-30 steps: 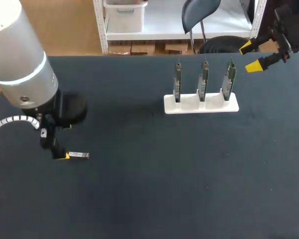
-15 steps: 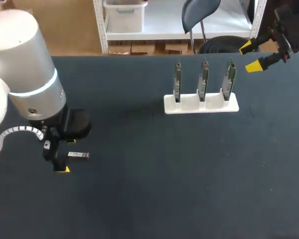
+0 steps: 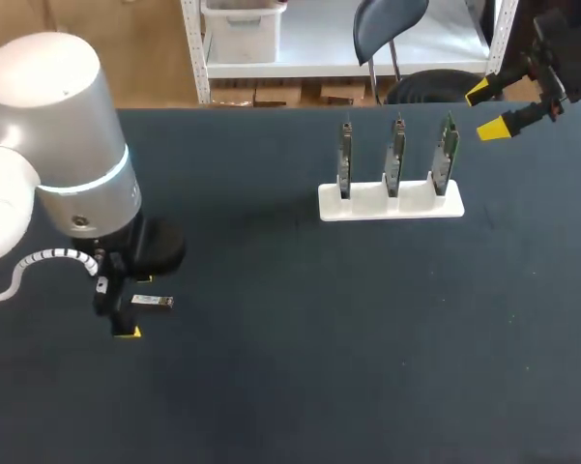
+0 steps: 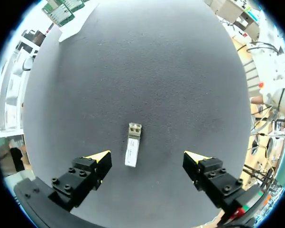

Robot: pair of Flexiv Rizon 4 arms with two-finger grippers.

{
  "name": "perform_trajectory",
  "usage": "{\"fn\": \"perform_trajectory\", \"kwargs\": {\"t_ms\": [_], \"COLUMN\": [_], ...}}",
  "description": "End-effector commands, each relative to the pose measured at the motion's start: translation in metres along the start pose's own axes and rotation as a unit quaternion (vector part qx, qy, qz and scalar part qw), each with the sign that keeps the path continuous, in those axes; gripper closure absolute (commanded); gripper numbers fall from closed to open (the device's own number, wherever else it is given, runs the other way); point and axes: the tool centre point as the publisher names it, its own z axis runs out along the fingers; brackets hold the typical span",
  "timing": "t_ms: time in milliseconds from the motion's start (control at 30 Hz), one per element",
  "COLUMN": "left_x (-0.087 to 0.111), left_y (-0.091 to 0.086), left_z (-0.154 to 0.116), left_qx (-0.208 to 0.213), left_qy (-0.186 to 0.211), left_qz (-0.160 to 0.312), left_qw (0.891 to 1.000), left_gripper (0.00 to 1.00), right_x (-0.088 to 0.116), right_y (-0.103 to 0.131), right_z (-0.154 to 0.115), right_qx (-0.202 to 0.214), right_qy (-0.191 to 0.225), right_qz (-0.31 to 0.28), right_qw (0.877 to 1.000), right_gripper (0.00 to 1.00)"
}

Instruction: Pick up the optical module with the left hand, and insert it into the network port with the right hand.

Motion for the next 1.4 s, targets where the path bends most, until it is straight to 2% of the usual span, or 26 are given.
{"fn": "perform_trajectory", "kwargs": {"t_ms": [33,600,1300,1333,1367,1400], "left_x": [-0.002,0.008,0.001,0.001,0.001,0.001], "left_y": [0.004,0.008,0.013,0.013,0.013,0.013], "left_z": [0.007,0.009,0.016,0.016,0.017,0.017], "left_qx": [0.003,0.006,0.016,0.016,0.017,0.017], "left_qy": [0.001,0.011,0.004,0.004,0.004,0.004], "left_qz": [-0.002,-0.001,0.007,0.008,0.008,0.008], "left_qw": [1.000,1.000,1.000,1.000,1.000,1.000], "left_gripper": [0.00,0.00,0.00,0.51,0.79,1.00], "right_x": [0.000,0.000,0.000,0.000,0.000,0.000], "right_y": [0.002,0.002,0.002,0.002,0.002,0.002], "right_z": [0.000,0.000,0.000,0.000,0.000,0.000], "right_qx": [0.002,0.002,0.002,0.002,0.002,0.002], "right_qy": [0.000,0.000,0.000,0.000,0.000,0.000], "right_qz": [0.000,0.000,0.000,0.000,0.000,0.000], "right_qw": [1.000,1.000,1.000,1.000,1.000,1.000], "right_gripper": [0.00,0.00,0.00,0.00,0.00,0.00]}}
